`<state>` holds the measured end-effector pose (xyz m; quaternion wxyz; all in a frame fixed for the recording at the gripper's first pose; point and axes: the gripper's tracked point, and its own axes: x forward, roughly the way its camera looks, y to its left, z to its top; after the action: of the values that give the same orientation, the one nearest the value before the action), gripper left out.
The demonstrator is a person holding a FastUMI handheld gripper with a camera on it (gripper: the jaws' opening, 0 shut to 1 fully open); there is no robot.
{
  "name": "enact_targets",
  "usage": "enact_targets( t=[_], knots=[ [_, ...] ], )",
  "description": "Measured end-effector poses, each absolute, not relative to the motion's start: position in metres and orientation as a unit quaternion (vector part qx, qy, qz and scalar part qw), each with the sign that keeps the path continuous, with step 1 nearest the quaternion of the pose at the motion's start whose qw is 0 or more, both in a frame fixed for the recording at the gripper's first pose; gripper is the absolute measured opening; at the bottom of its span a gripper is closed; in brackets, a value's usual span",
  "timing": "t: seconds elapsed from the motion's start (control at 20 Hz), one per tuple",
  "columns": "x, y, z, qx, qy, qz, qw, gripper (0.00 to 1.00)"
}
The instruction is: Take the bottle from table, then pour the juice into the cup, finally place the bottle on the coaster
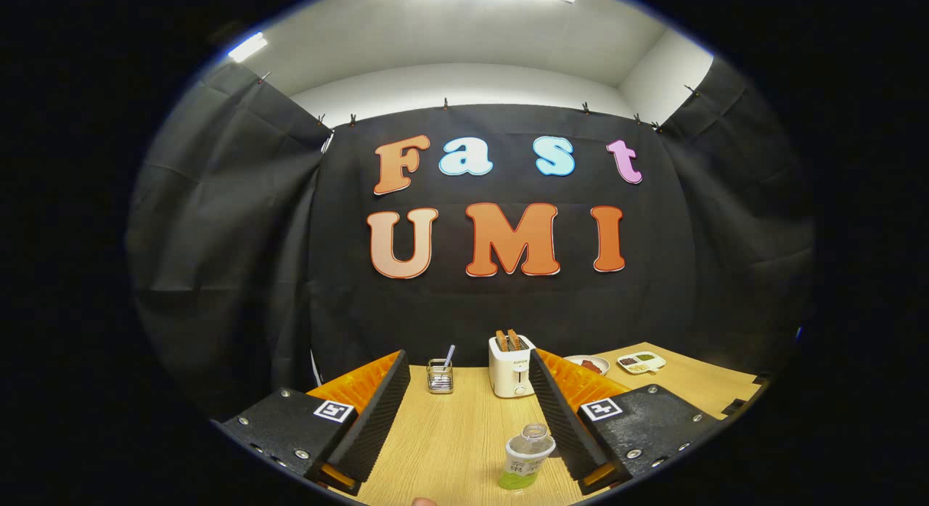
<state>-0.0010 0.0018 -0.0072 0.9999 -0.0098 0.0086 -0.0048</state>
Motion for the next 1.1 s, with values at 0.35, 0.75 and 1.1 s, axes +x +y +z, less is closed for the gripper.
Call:
enact_targets(
  t=[0.35, 0.75, 1.1],
  knots=[
    [0.006, -0.008, -0.024, -0.027, 0.026, -0.014, 0.999, 0.98],
    [0.017, -0.035, -0.059, -0.019, 0.06, -0.036, 0.997, 0.98],
    [0.031, -0.05, -0.106, -0.015, 0.098, -0.045, 0.994, 0.98]
  ],
)
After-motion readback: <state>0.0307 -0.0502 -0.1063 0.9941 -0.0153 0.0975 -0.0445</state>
